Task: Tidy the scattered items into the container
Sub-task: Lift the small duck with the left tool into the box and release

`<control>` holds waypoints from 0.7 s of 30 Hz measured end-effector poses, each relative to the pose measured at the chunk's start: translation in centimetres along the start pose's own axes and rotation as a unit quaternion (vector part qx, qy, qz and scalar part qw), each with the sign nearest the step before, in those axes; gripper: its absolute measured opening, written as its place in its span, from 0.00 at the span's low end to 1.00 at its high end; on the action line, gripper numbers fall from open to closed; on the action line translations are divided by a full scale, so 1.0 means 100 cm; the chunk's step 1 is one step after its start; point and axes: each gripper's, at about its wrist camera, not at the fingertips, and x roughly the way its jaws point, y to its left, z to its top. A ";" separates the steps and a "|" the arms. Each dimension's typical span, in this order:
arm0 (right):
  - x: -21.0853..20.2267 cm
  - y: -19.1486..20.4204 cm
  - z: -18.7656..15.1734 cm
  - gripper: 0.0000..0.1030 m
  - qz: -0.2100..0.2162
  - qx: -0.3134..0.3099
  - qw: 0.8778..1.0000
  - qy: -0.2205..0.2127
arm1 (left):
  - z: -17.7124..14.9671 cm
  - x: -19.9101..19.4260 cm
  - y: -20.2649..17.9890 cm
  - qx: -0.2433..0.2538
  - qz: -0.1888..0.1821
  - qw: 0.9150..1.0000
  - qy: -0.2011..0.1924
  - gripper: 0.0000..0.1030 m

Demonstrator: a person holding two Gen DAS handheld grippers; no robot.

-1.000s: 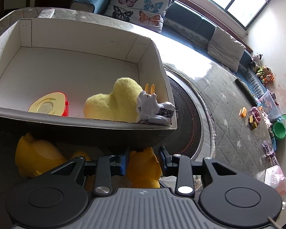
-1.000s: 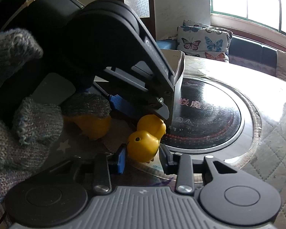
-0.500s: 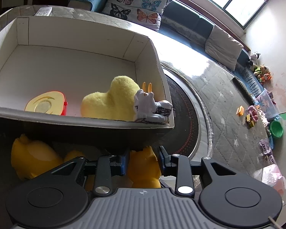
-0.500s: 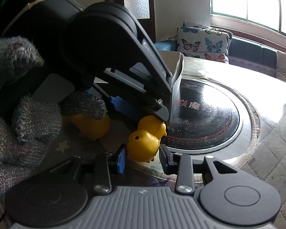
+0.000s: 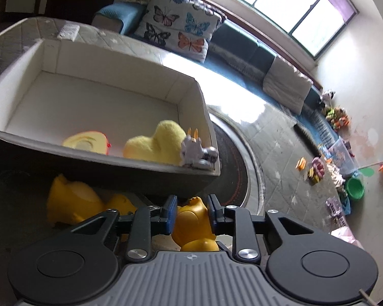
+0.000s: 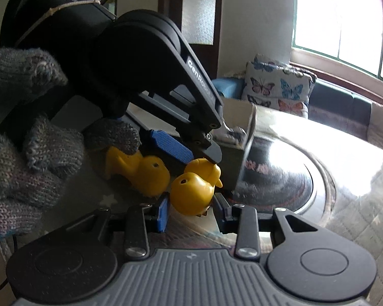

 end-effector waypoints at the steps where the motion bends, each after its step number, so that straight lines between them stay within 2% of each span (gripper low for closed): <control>1: -0.001 0.002 0.003 0.34 0.001 -0.002 1.000 -0.005 | 0.002 -0.005 0.001 -0.002 -0.001 1.000 -0.006 0.26; 9: 0.003 0.017 0.036 0.34 0.013 -0.032 0.998 -0.044 | 0.028 -0.035 0.011 -0.011 -0.004 0.998 -0.057 0.26; 13: 0.017 0.021 0.054 0.34 0.021 -0.039 0.998 -0.055 | 0.046 -0.037 0.017 -0.014 -0.002 0.997 -0.073 0.26; 16: 0.033 0.023 0.066 0.34 0.025 -0.041 0.998 -0.050 | 0.058 -0.031 0.024 -0.015 0.000 0.997 -0.078 0.26; 21: 0.062 0.026 0.077 0.34 0.032 -0.045 0.998 -0.032 | 0.076 -0.011 0.042 -0.030 0.005 0.997 -0.065 0.26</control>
